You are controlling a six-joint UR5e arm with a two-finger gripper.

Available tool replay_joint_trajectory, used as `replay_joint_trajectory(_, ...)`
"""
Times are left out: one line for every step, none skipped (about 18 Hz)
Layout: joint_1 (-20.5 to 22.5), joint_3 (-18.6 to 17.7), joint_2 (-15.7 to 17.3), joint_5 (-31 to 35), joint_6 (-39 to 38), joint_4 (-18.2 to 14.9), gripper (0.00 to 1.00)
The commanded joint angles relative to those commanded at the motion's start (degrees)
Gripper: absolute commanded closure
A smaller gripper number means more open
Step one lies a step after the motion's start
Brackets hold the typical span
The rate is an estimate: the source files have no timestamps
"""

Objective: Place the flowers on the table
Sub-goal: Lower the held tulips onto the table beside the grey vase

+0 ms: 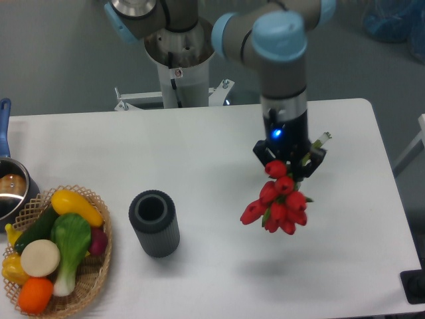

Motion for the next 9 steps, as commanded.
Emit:
replay_joint_trajectory(-0.2, 0.0, -0.9, 0.7, 0.0, 0.0, 0.72)
replay_joint_trajectory(-0.4, 0.0, -1.8, 1.5, 0.0, 0.0, 0.72)
replay_joint_trajectory(-0.9, 0.0, -2.7, 1.9, 0.0, 0.0, 0.72)
replay_joint_trajectory(-1.3, -0.1, -4.0, 2.0, 0.0, 0.1, 0.72)
replay_joint_trajectory(-2.0, 0.0, -5.4, 2.0, 0.0, 0.3, 0.72)
replay_joint_trajectory(-2.4, 0.0, -6.5, 2.0, -0.1, 0.4, 0.7)
replay_joint_trajectory(-2.4, 0.1, -7.3, 1.9, 0.0, 0.5, 0.7)
replay_joint_trajectory(-2.5, 0.1, -8.0, 1.8, 0.0, 0.6, 0.7)
replay_joint_trajectory(-2.5, 0.1, -8.4, 1.8, 0.0, 0.6, 0.7)
